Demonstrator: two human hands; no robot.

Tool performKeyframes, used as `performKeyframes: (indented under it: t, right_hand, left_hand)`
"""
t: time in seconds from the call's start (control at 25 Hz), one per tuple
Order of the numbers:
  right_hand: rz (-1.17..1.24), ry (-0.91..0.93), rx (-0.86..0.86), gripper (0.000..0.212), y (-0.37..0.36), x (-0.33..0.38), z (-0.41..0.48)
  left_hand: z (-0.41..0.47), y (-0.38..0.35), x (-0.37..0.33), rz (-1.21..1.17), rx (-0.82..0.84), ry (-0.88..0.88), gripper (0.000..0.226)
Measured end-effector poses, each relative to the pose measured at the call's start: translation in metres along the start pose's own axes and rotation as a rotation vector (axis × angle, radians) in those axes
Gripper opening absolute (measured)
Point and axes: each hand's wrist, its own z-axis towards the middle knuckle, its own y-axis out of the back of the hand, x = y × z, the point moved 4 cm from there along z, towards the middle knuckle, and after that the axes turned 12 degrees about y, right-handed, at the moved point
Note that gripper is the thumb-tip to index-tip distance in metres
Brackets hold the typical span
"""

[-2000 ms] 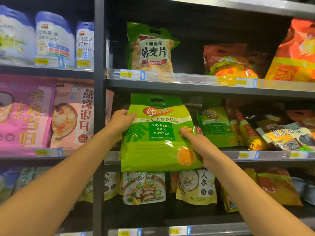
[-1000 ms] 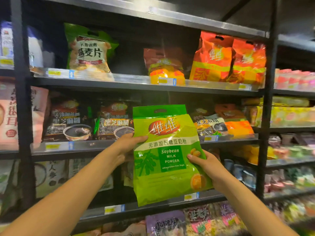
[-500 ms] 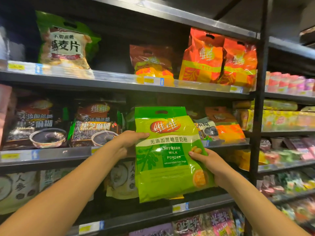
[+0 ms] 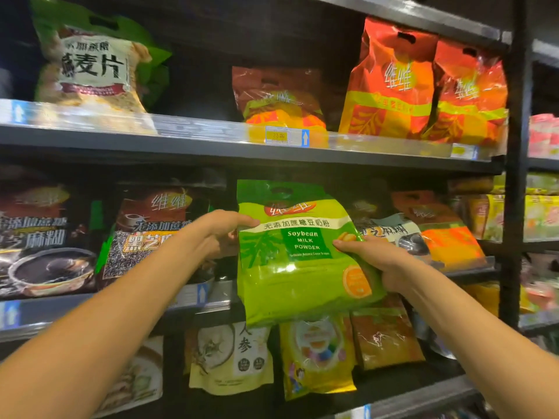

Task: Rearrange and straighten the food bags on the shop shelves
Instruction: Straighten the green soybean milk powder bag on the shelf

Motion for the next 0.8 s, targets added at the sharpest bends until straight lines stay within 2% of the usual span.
performKeyframes:
  t: [0.2, 0.32, 0.4, 0.48, 0.68, 0.8]
  right_hand:
    - [-0.023, 0.007, 0.067, 0.036, -0.002, 0.004, 0.054]
    - [-0.014, 0.010, 0.082, 0.032, -0.004, 0.007, 0.080]
    - [-0.019, 0.031, 0.072, 0.028, -0.004, 0.008, 0.095]
    - [-0.034, 0.052, 0.064, 0.029, -0.006, 0.003, 0.108]
    - [-0.031, 0.038, 0.070, 0.028, -0.006, -0.013, 0.138]
    - [-0.042, 0.040, 0.043, 0.037, -0.007, -0.016, 0.154]
  left_hand:
    - [0.023, 0.004, -0.024, -0.017, -0.048, -0.048, 0.018]
    - [0.036, 0.003, -0.039, -0.036, -0.094, -0.047, 0.020]
    - [0.044, -0.002, -0.044, -0.049, -0.104, -0.048, 0.011]
    - [0.054, -0.006, -0.047, -0.061, -0.118, -0.049, 0.018]
    - [0.070, -0.009, -0.055, -0.080, -0.246, -0.098, 0.007]
    - [0.070, -0.011, -0.061, -0.070, -0.263, -0.097, 0.022]
